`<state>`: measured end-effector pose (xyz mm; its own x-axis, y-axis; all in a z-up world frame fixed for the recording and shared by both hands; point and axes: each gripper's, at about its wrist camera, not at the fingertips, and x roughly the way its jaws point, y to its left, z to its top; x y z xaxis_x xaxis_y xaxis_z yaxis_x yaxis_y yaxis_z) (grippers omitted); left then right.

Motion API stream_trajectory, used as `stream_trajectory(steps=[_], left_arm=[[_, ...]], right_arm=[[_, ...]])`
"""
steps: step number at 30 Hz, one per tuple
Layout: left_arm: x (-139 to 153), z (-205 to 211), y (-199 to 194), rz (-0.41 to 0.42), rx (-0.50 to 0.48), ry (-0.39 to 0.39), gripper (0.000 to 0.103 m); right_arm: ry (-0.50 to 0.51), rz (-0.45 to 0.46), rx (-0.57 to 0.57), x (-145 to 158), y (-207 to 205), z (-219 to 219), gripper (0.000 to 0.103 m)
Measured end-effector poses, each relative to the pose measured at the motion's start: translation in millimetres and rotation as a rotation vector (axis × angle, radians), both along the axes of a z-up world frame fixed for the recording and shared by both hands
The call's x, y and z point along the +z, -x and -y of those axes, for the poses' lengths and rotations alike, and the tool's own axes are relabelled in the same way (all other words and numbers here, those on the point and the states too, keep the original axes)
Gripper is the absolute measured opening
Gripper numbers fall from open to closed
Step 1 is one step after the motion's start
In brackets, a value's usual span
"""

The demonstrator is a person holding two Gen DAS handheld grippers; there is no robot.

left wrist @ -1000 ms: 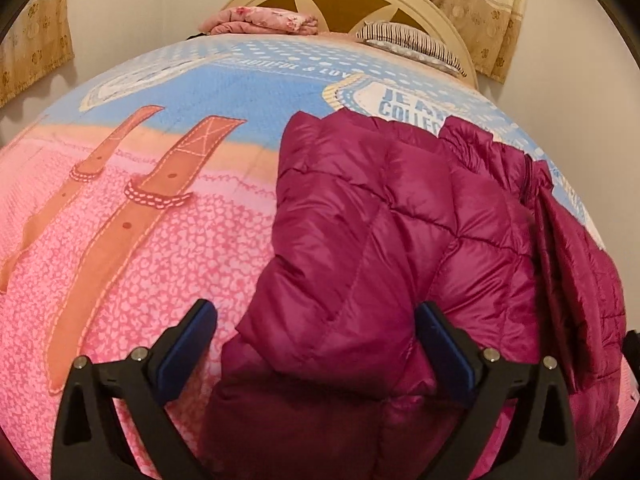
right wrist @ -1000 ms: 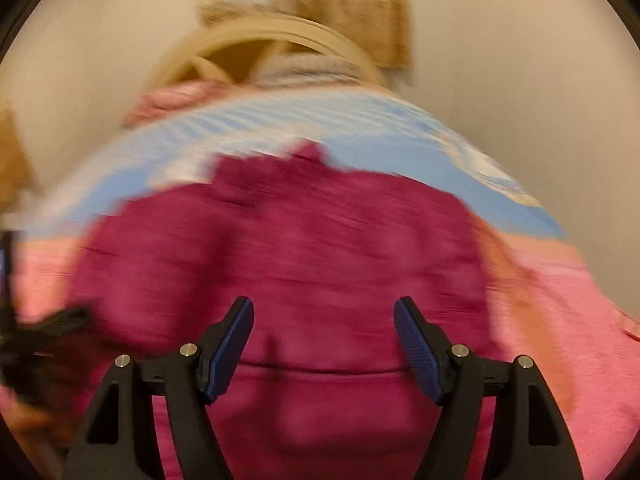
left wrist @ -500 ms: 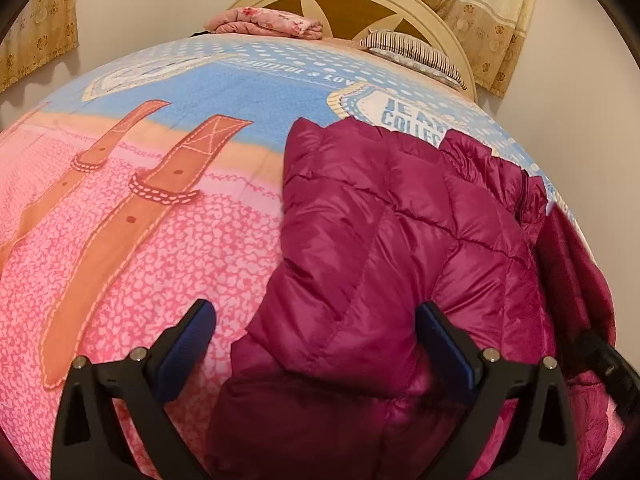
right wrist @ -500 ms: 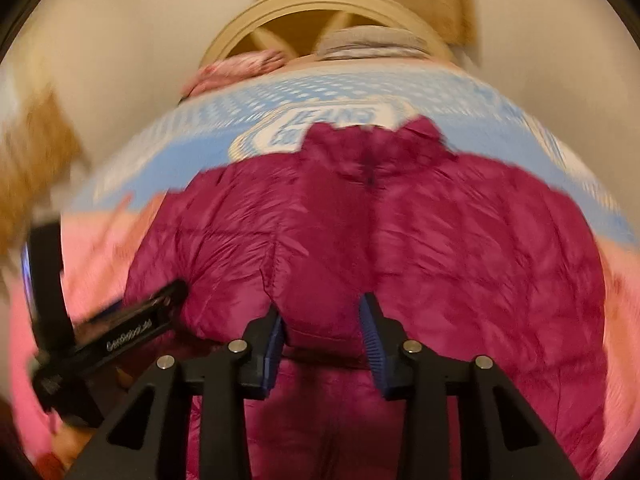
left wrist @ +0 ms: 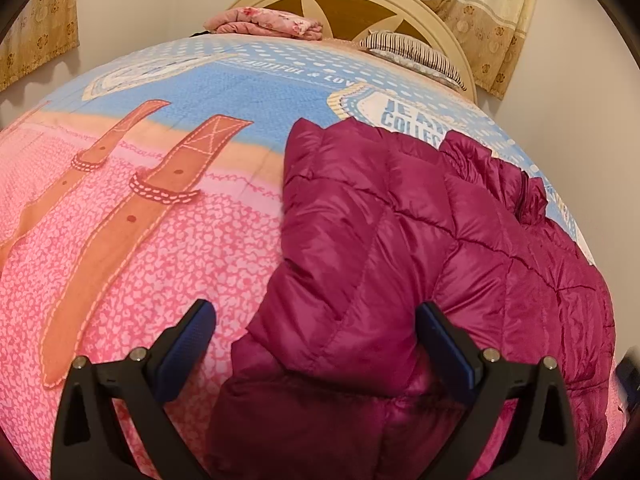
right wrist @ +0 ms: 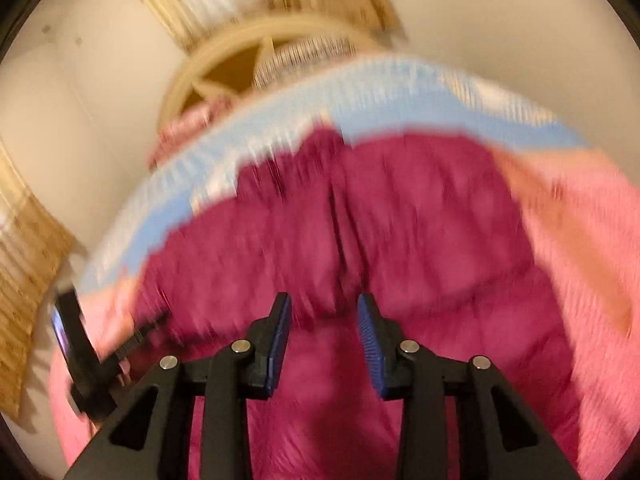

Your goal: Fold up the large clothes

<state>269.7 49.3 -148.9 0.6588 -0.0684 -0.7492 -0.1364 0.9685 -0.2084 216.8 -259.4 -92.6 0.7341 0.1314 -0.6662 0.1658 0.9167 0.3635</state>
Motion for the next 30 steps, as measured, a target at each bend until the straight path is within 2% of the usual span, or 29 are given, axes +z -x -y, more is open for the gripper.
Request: stream_trajectory(steps=[1, 2, 5, 6, 7, 8, 10, 13, 16, 18, 22, 24, 27, 29, 30], left_arm=[[0.3, 1.4, -0.4, 0.000, 0.001, 0.000, 0.103], [0.6, 0.6, 0.1, 0.001, 0.001, 0.002, 0.103], [1.6, -0.8, 1.8, 0.008, 0.003, 0.016, 0.103], [1.9, -2.9, 2.8, 0.014, 0.004, 0.032, 0.103], [1.9, -4.6, 3.0, 0.020, 0.005, 0.049, 0.103], [2.1, -6.5, 4.2, 0.026, 0.007, 0.063, 0.103], [3.0, -11.4, 7.8, 0.044, 0.018, 0.093, 0.103], [3.1, -12.0, 8.0, 0.047, 0.024, 0.095, 0.103], [2.2, -5.5, 5.0, 0.030, 0.024, 0.056, 0.103], [1.2, -1.0, 2.5, 0.013, 0.022, 0.018, 0.103], [-0.8, 7.9, -2.4, -0.021, 0.028, -0.057, 0.103], [-0.9, 8.7, -3.2, -0.025, 0.029, -0.061, 0.103], [-0.8, 6.5, -3.3, -0.022, 0.029, -0.051, 0.103], [-0.7, 8.3, -3.7, -0.024, 0.029, -0.058, 0.103], [-1.0, 7.0, -3.1, -0.023, 0.029, -0.057, 0.103]], right_arm=[[0.019, 0.004, -0.001, 4.4, -12.0, -2.1, 0.056], [0.034, -0.011, 0.003, 4.5, -24.7, -3.5, 0.059], [0.059, -0.113, 0.036, -15.7, -62.6, -10.6, 0.057], [0.047, -0.130, 0.053, -22.9, -67.7, -13.2, 0.044], [0.046, -0.157, 0.065, -29.7, -69.5, -16.0, 0.018], [0.051, -0.181, 0.069, -34.3, -69.9, -19.3, 0.016], [0.051, -0.159, 0.077, -33.0, -53.9, -27.8, 0.012], [0.060, -0.158, 0.091, -33.0, -25.3, -35.4, 0.011], [0.049, -0.201, 0.070, -53.3, -14.2, -32.6, 0.011], [0.046, -0.180, 0.076, -63.4, -14.3, -29.2, 0.010], [0.113, -0.195, 0.118, -57.4, -21.5, -35.6, 0.013], [0.097, -0.205, 0.139, -48.4, -17.5, -30.9, 0.014], [0.021, -0.141, 0.062, -27.2, 1.3, -6.5, 0.018], [0.070, -0.058, -0.014, -9.8, 15.9, 2.5, 0.019], [0.109, -0.022, -0.009, -2.6, 17.9, -0.6, 0.019]])
